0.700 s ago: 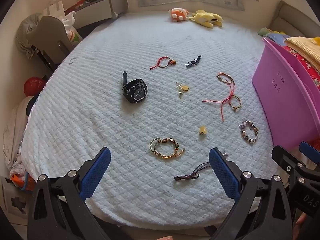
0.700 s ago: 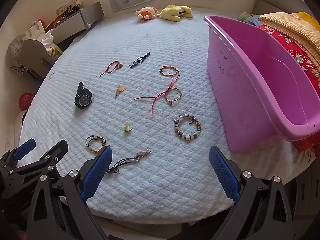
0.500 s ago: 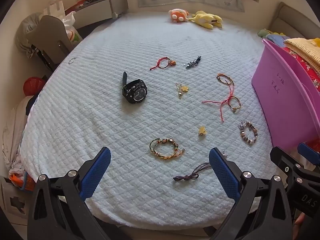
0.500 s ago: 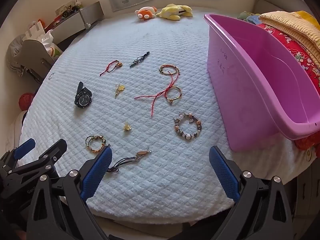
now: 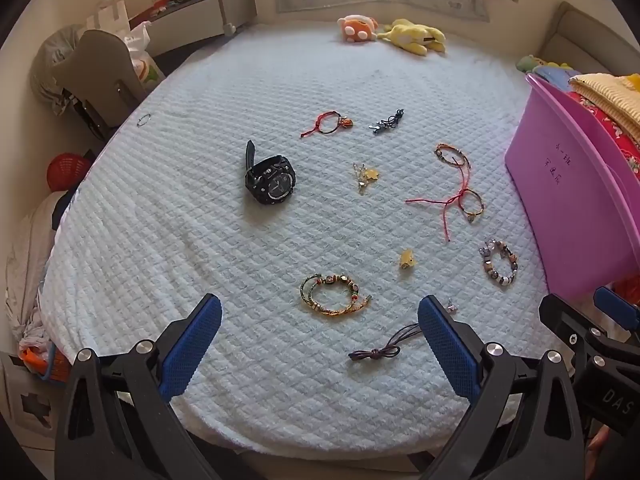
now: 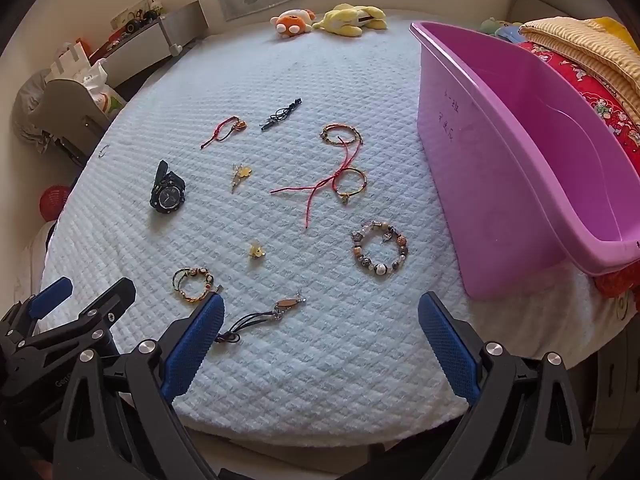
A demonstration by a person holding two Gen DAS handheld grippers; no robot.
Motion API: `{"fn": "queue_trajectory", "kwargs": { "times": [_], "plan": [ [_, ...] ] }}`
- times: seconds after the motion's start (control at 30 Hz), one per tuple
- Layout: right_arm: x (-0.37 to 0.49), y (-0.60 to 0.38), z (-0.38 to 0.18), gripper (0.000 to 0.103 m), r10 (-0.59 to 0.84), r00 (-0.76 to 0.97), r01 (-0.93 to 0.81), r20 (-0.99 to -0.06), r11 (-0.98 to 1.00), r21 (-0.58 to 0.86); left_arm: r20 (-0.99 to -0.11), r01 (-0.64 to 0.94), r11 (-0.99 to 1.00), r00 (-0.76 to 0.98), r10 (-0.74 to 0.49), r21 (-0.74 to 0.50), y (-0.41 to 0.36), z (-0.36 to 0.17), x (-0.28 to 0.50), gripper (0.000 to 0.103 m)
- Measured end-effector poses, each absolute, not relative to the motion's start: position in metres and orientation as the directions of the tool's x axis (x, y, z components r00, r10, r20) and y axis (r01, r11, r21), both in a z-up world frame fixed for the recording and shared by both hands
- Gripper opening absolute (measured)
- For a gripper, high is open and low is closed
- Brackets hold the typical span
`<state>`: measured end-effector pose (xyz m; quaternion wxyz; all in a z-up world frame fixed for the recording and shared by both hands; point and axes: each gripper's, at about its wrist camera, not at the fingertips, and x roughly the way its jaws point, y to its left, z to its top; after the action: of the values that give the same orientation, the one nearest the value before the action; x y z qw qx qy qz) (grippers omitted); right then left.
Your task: Organize jewelry
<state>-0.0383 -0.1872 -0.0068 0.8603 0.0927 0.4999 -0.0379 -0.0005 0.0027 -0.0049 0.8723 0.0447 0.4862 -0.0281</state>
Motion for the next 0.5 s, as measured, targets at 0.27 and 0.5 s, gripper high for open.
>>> {"fn": "queue_trajectory", "kwargs": {
  "times": [0.27,0.5],
  "plan": [
    [-0.0372,-0.1864,-0.0067,0.093,0.037,0.491,0.156,-0.87,0.979,0.129,-0.852,0.094,0.994,0.524,-0.006,0.051,0.0022,-0.0047,-0.0003,0.097],
    [-0.0379,-0.1847,-0.0075,0.093,0.04,0.49,0.157,-0.871,0.979,0.133,-0.852,0.094,0.994,0.524,-0.005,0.052,0.0029,-0.0055,-0.0003,0.097]
  ]
}}
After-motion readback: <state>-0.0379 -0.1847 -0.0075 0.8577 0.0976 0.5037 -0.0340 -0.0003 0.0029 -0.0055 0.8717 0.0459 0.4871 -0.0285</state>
